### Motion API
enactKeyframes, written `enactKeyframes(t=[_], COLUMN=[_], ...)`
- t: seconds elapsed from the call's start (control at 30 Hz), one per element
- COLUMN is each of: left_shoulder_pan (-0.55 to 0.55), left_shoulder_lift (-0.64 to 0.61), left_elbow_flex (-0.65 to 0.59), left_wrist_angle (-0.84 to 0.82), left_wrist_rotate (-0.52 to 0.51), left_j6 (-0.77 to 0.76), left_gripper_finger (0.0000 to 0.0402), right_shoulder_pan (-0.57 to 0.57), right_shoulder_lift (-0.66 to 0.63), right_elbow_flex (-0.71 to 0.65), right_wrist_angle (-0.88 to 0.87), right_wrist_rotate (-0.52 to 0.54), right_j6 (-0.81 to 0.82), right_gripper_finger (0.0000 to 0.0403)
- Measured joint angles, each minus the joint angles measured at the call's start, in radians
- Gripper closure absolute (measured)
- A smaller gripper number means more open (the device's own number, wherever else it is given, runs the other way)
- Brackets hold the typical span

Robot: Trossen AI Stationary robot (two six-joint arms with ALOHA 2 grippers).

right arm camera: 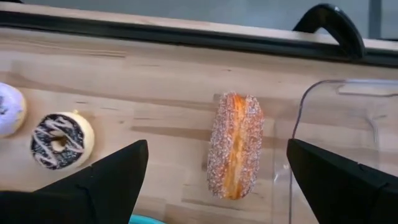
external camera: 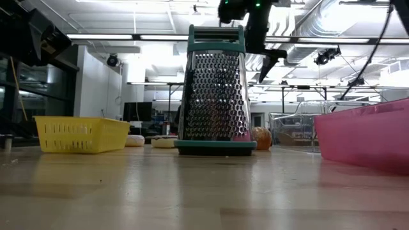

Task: Pick & Place Food Item
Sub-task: Put the bread into the transparent bin

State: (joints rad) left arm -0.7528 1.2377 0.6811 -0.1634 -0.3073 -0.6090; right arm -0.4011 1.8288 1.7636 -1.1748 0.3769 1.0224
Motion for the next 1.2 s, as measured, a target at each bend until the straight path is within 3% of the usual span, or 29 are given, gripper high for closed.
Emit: enactKeyframes(t=[0.17,0.4,0.83,1.2], left_shoulder_pan=[0.000,0.000,0.000,0.000], left_shoulder_lift=[0.000,0.000,0.000,0.000], left_elbow_flex=[0.000,0.000,0.000,0.000], left_wrist_angle=[0.011,0.014,0.015,0.015], left_wrist_rotate=[0.000,0.000,0.000,0.000], left_j6=[0.000,0.000,0.000,0.000], left_gripper_finger=[0.0213,0.0213,0.0213,0.0213], right_shoulder_pan=[0.000,0.005,0.008,0.020], right_shoulder_lift=[0.087,0.094,0.094,0.094], right_elbow_flex=[0.097,0.102,0.102,0.101], right_wrist_angle=[-0.107,-0.109,-0.106,-0.002], right_wrist_rotate=[0.010,0.017,0.017,0.008], right_j6=[0.071,0.176,0.178,0.178], right_gripper_finger=[0.0030,0.0030,0.0030,0.0030])
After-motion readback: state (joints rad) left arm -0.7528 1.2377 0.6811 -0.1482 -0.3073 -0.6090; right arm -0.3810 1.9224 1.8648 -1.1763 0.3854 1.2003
